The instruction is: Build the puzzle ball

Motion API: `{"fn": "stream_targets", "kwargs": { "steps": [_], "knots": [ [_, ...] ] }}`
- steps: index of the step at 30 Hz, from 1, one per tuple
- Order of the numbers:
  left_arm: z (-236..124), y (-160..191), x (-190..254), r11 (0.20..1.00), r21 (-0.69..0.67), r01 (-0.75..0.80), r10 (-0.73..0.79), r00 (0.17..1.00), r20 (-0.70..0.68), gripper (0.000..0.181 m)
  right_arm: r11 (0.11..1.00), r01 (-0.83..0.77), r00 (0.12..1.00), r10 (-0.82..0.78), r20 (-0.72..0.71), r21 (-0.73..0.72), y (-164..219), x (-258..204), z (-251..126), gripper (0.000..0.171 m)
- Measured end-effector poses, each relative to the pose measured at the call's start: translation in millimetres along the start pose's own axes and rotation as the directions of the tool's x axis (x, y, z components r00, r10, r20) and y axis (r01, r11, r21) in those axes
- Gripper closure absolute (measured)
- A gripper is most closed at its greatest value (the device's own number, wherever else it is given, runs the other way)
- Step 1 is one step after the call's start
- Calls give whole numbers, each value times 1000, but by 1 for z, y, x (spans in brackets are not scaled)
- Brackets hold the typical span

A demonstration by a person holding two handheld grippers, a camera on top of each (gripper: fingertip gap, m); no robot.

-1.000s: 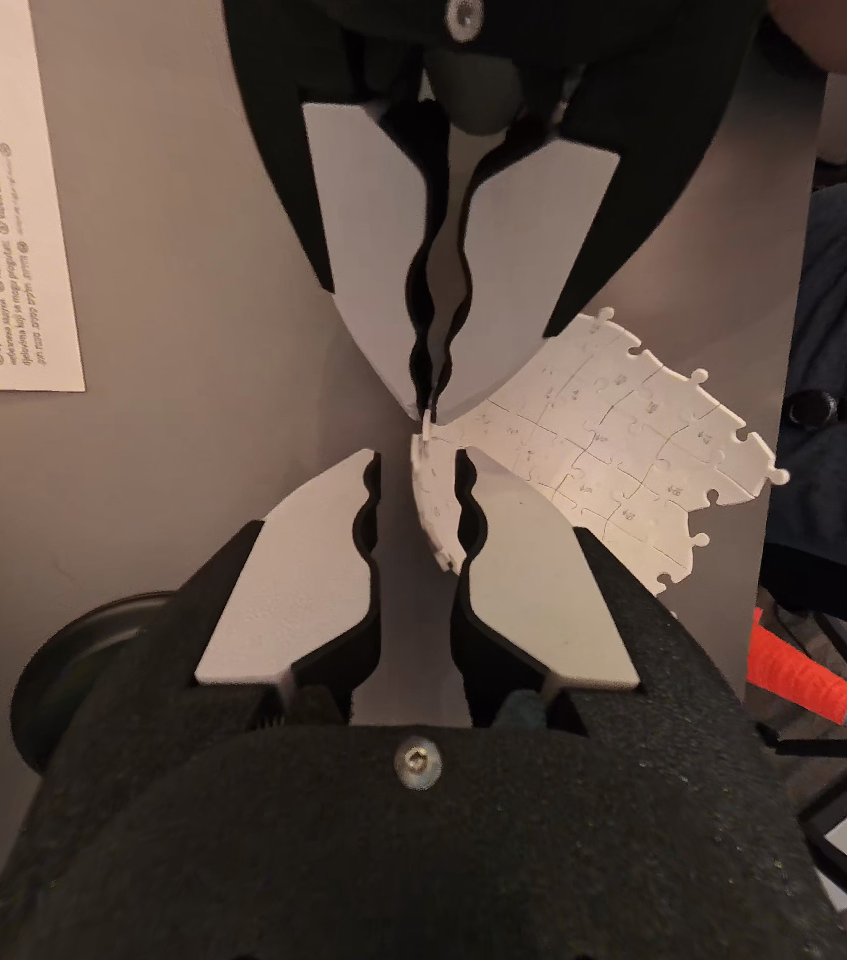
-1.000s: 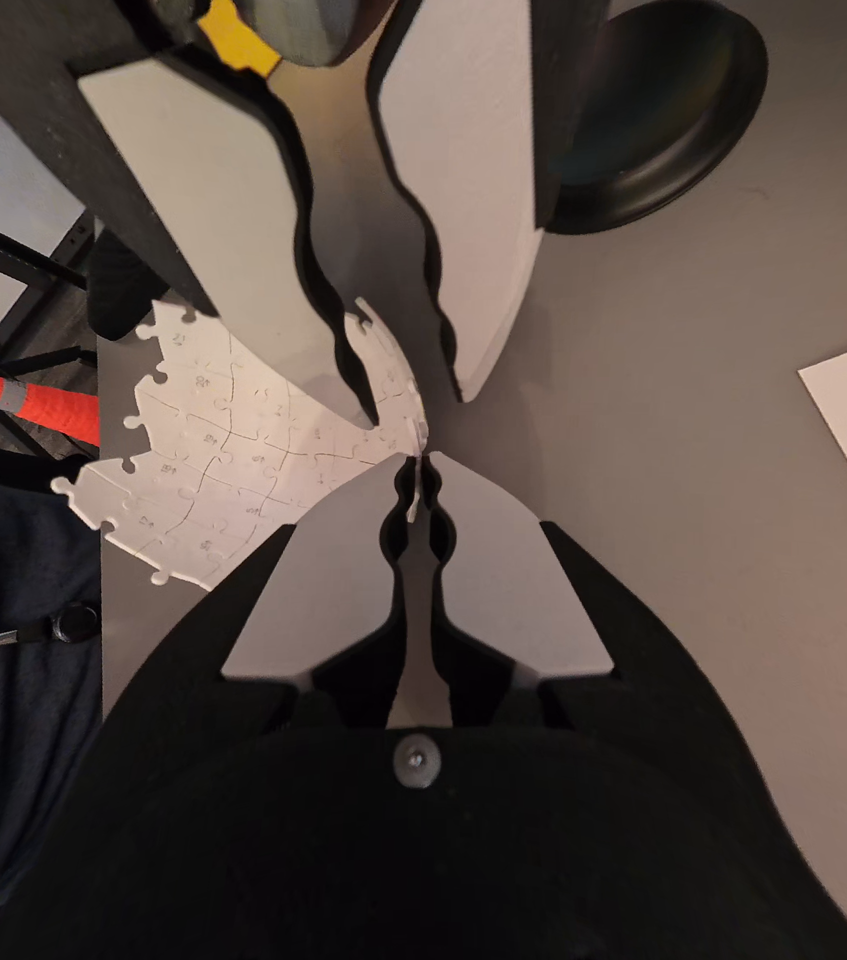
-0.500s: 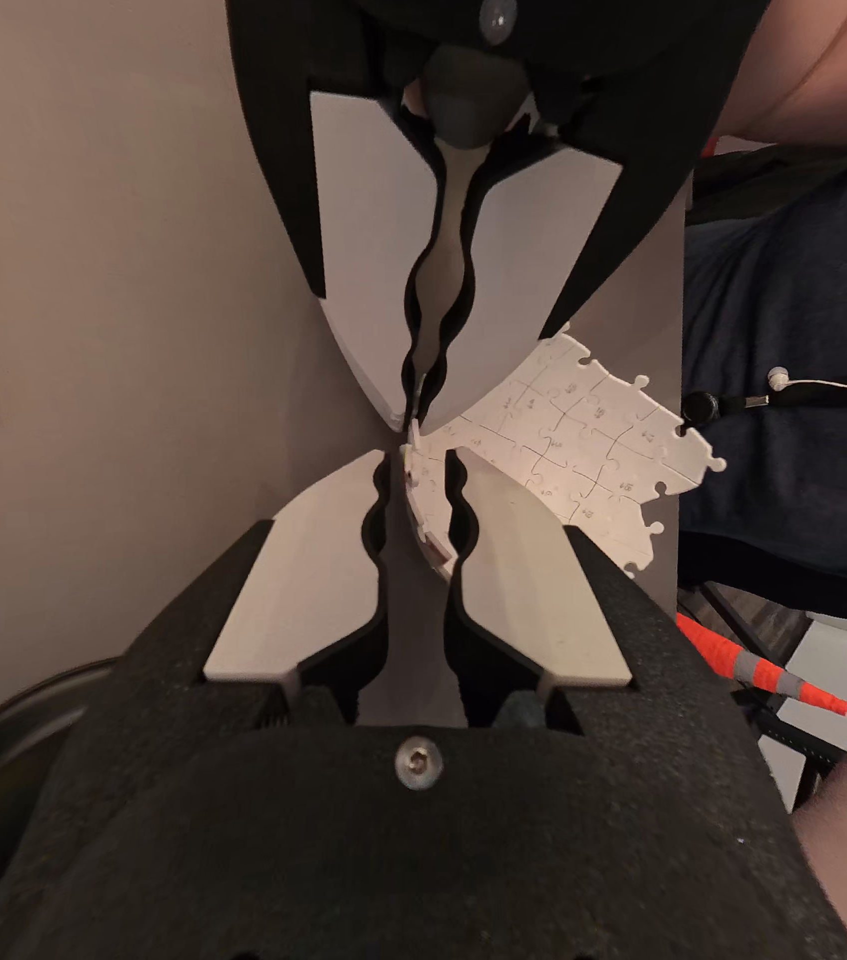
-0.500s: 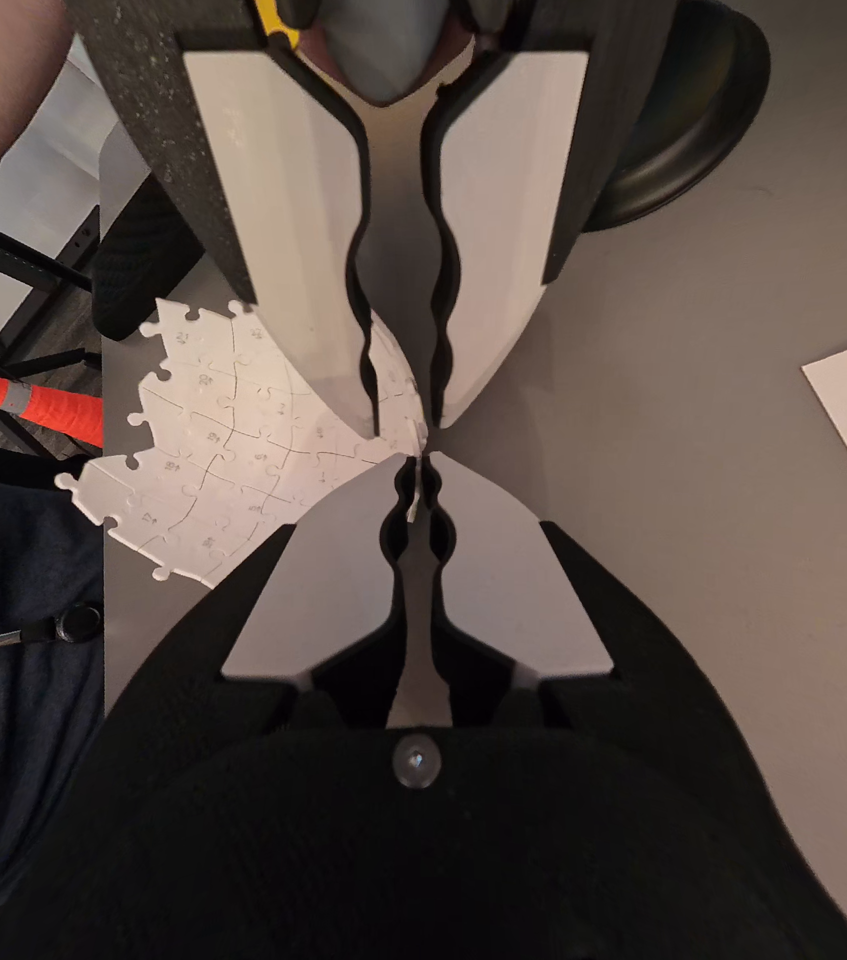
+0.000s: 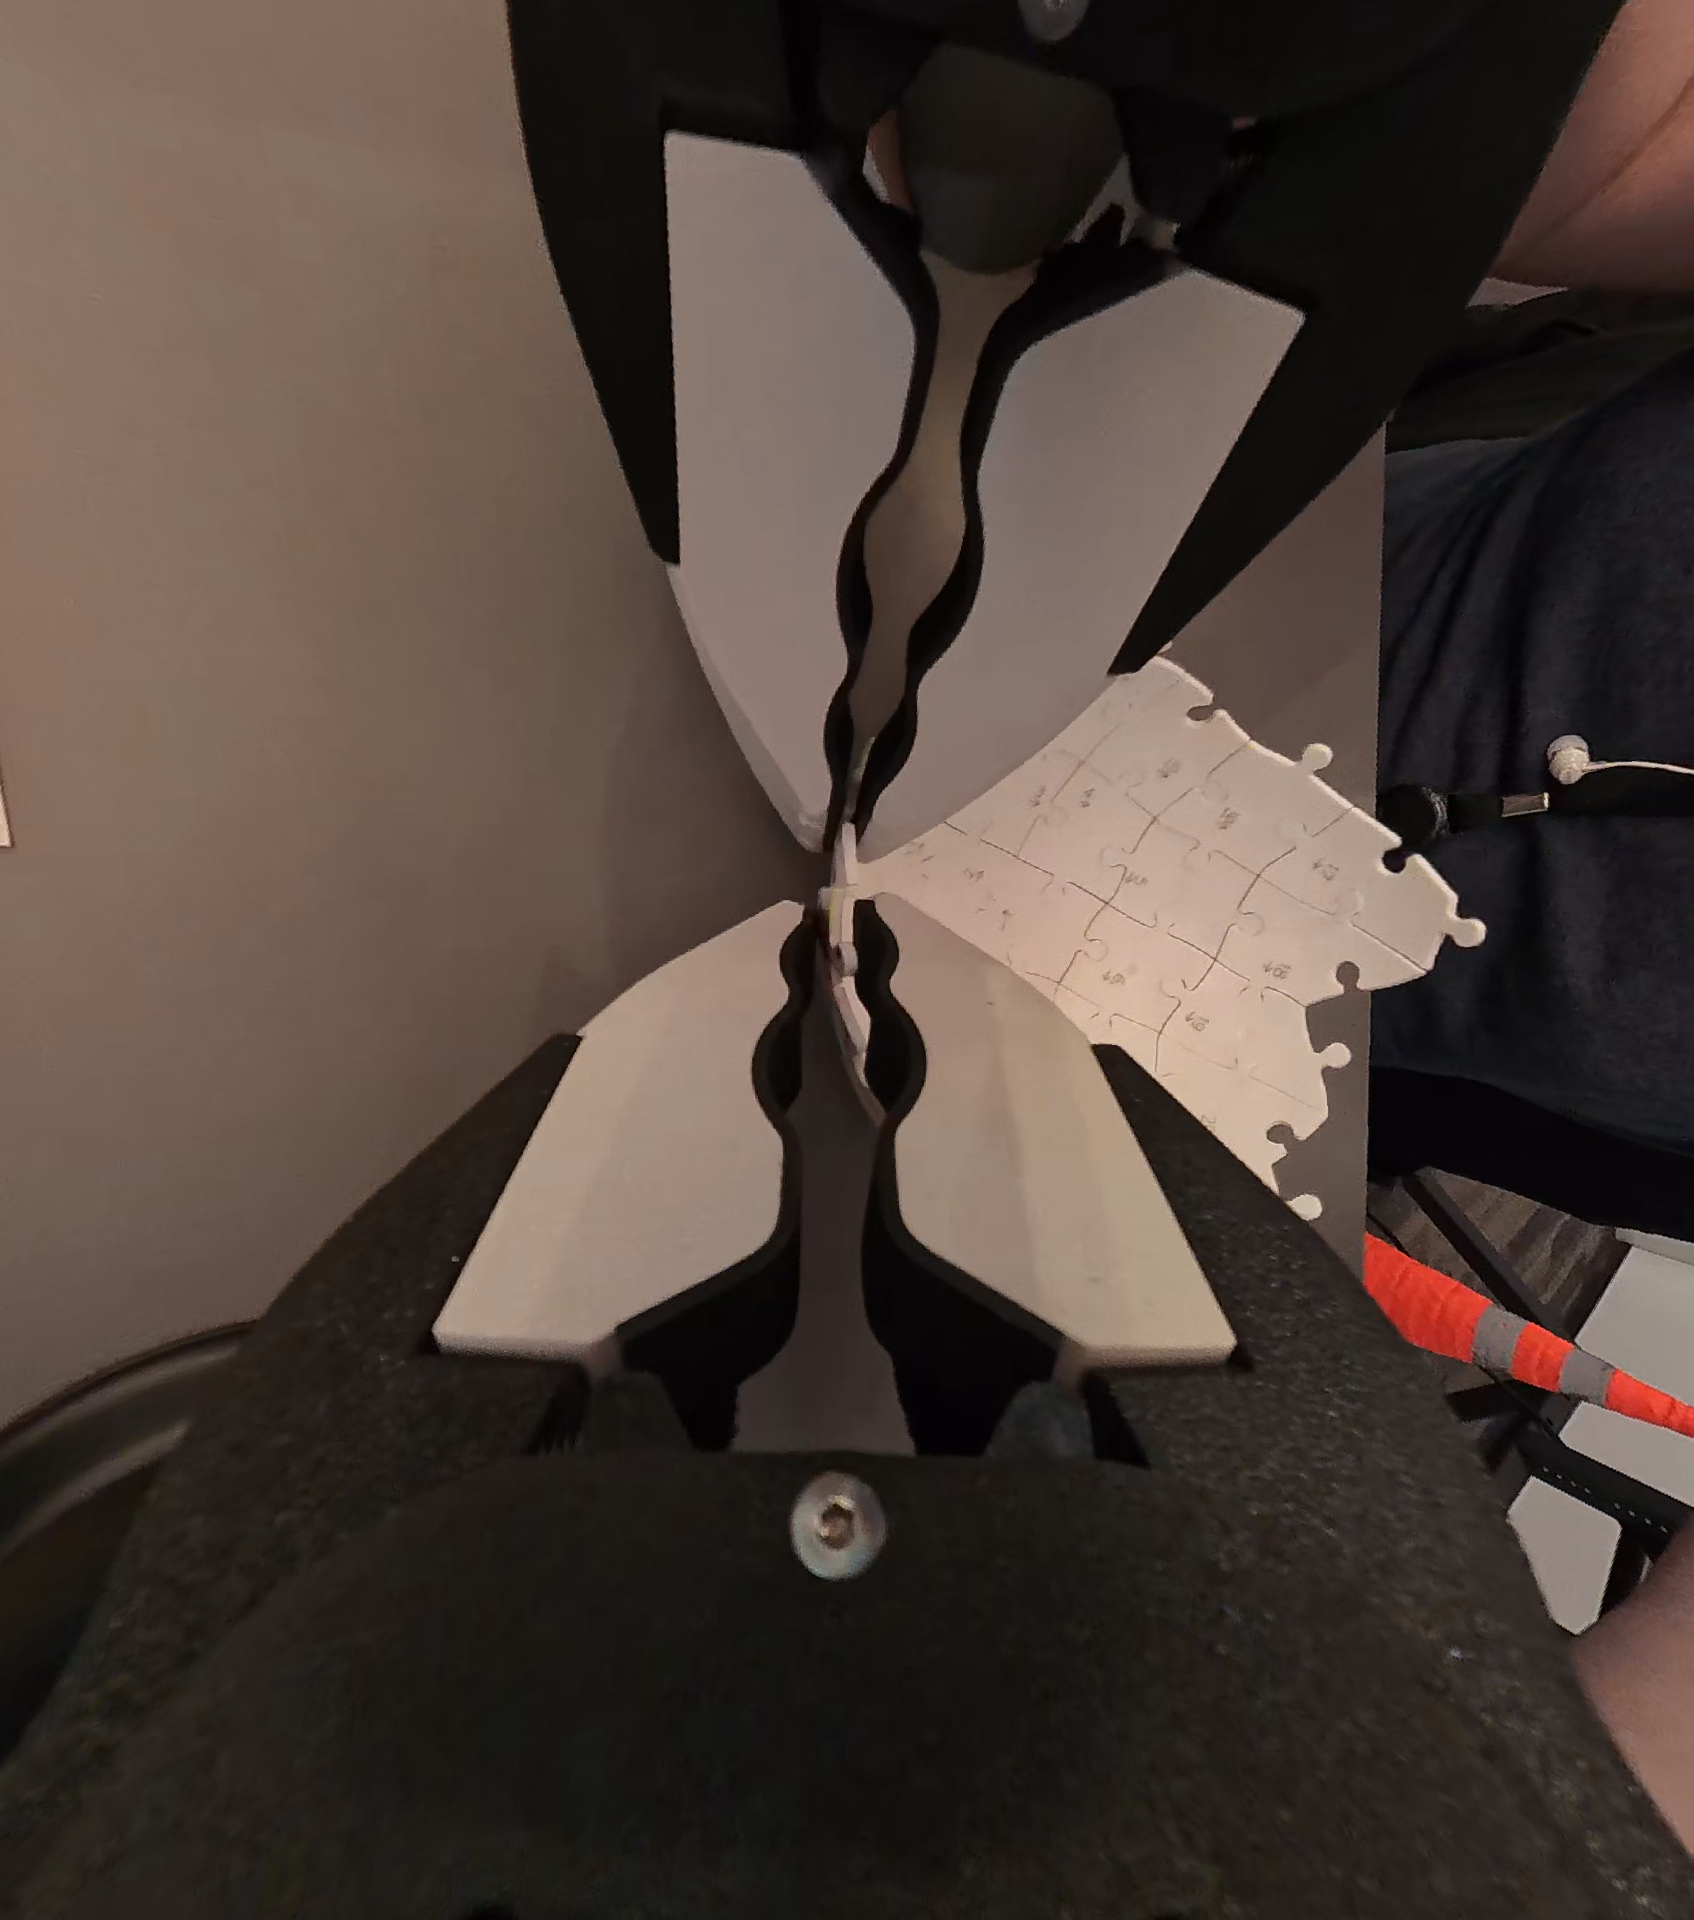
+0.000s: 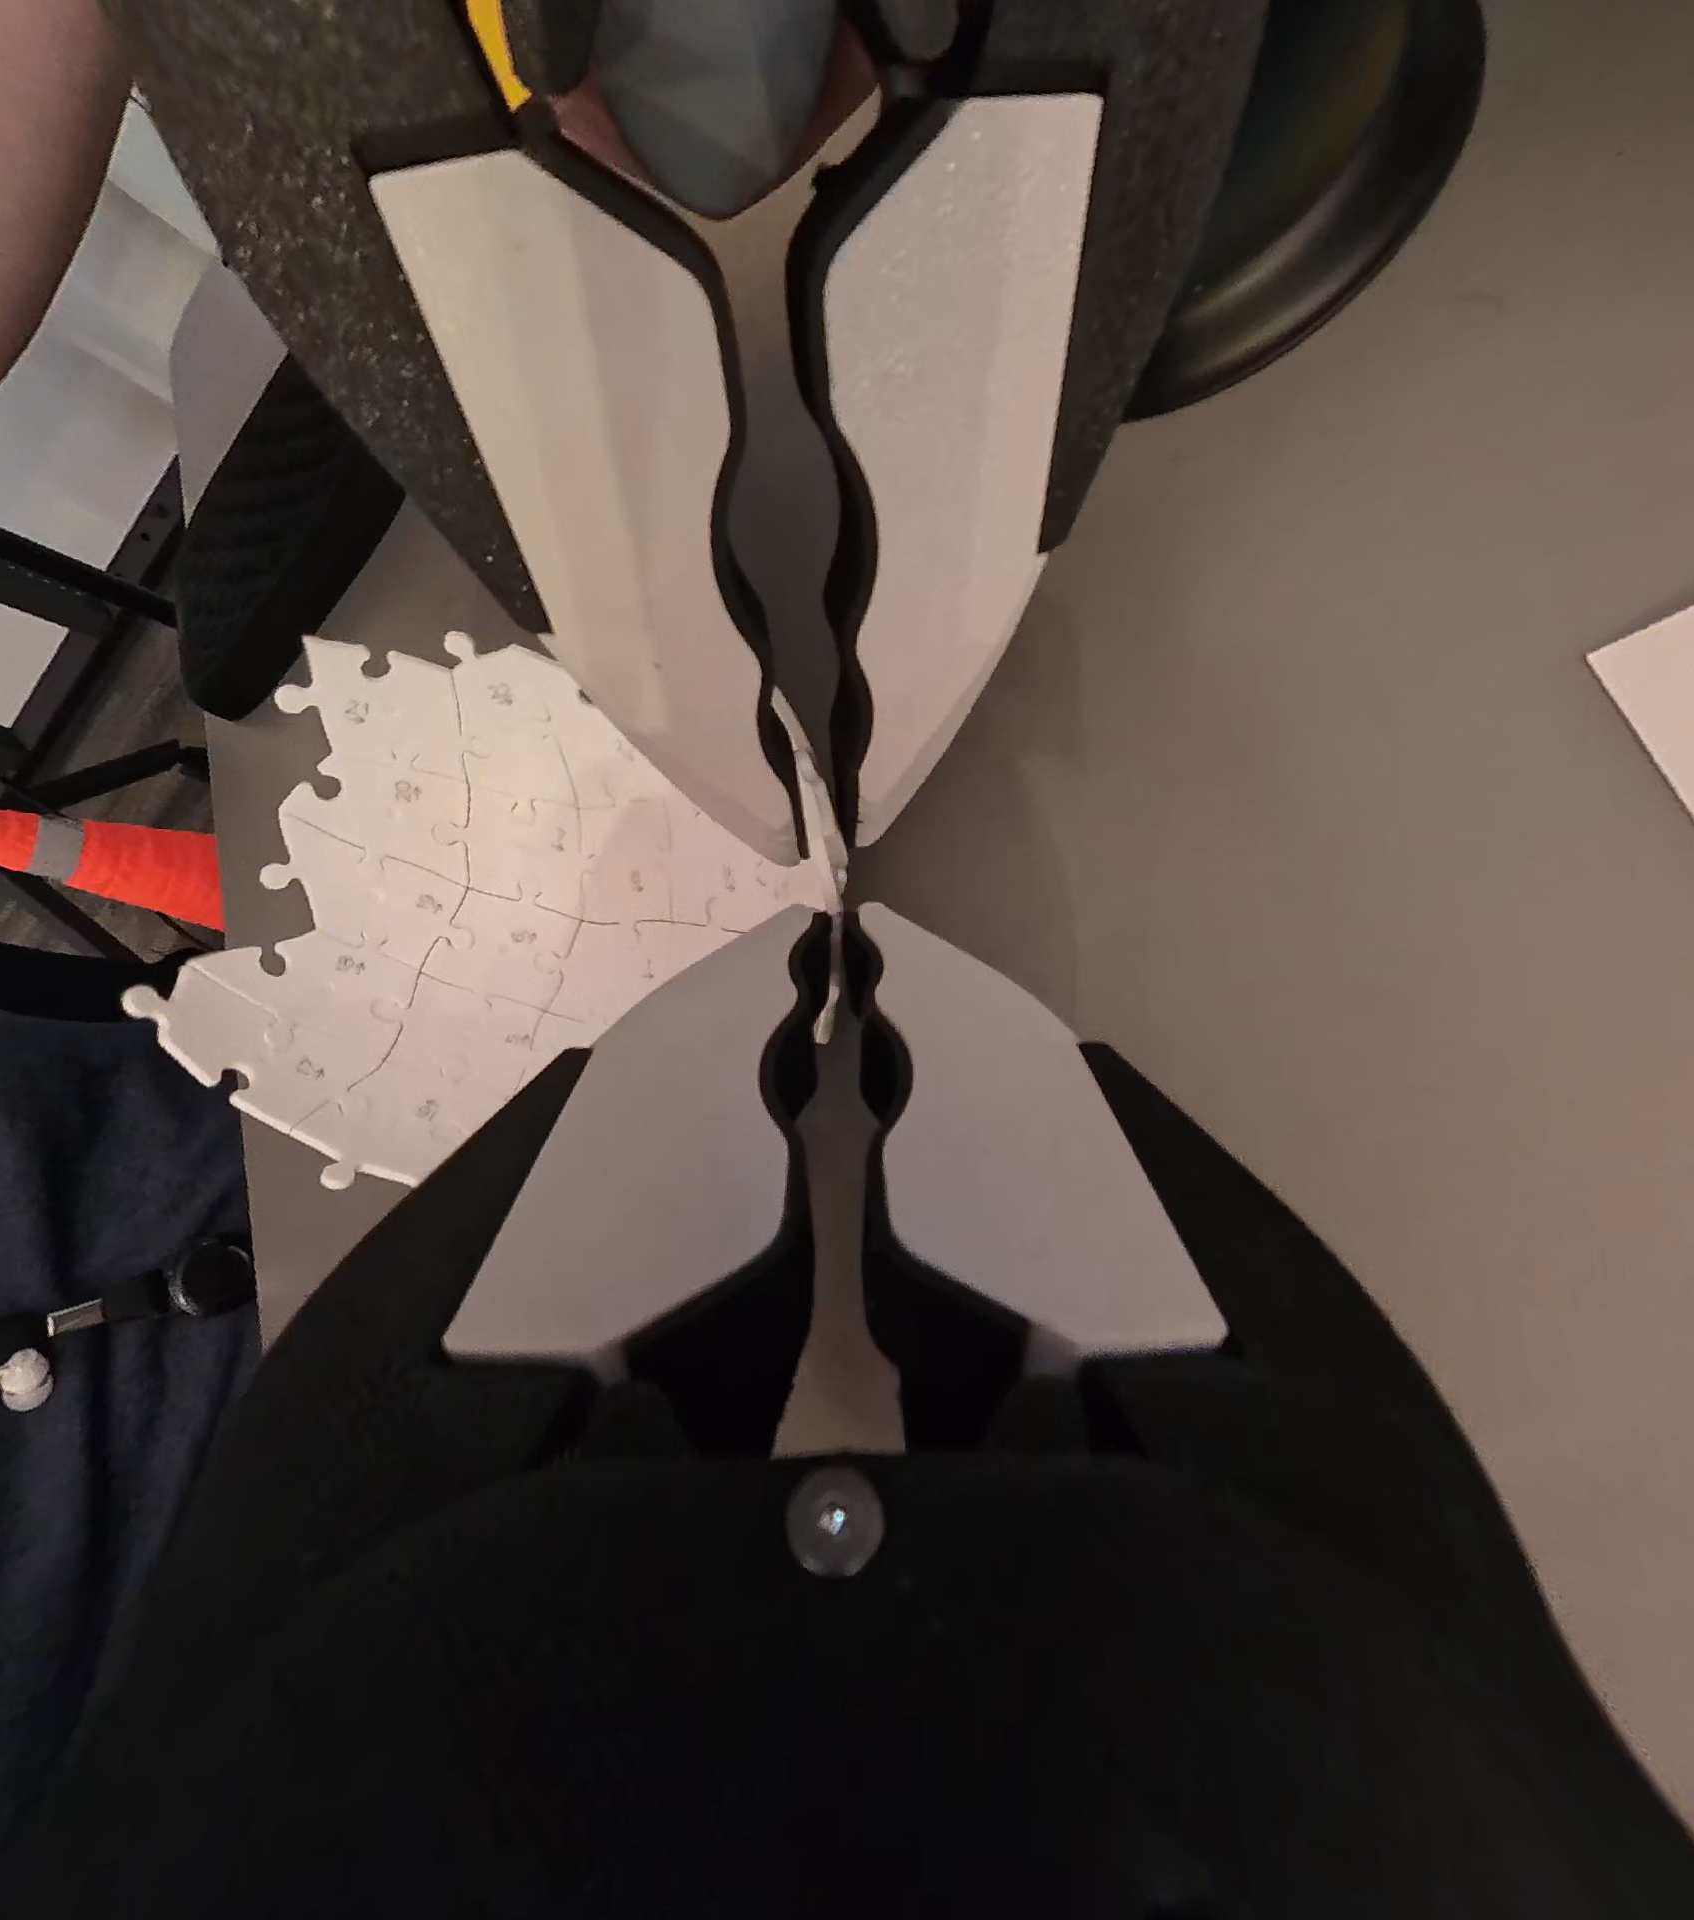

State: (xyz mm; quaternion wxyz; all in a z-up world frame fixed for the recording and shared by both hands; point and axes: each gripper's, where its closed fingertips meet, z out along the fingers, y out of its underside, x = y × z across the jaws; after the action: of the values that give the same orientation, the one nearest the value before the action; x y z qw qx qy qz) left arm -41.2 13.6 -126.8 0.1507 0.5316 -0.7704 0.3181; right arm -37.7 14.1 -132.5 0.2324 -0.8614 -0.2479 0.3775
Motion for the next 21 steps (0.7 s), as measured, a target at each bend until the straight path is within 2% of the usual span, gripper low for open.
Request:
{"fn": "stream_targets", "kwargs": {
  "steps": [21],
  "knots": [
    [2, 0, 2, 999, -42, -7, 7, 1000, -3, 175, 998, 46, 998, -47, -29, -42, 2, -4, -3, 168]
  ]
}}
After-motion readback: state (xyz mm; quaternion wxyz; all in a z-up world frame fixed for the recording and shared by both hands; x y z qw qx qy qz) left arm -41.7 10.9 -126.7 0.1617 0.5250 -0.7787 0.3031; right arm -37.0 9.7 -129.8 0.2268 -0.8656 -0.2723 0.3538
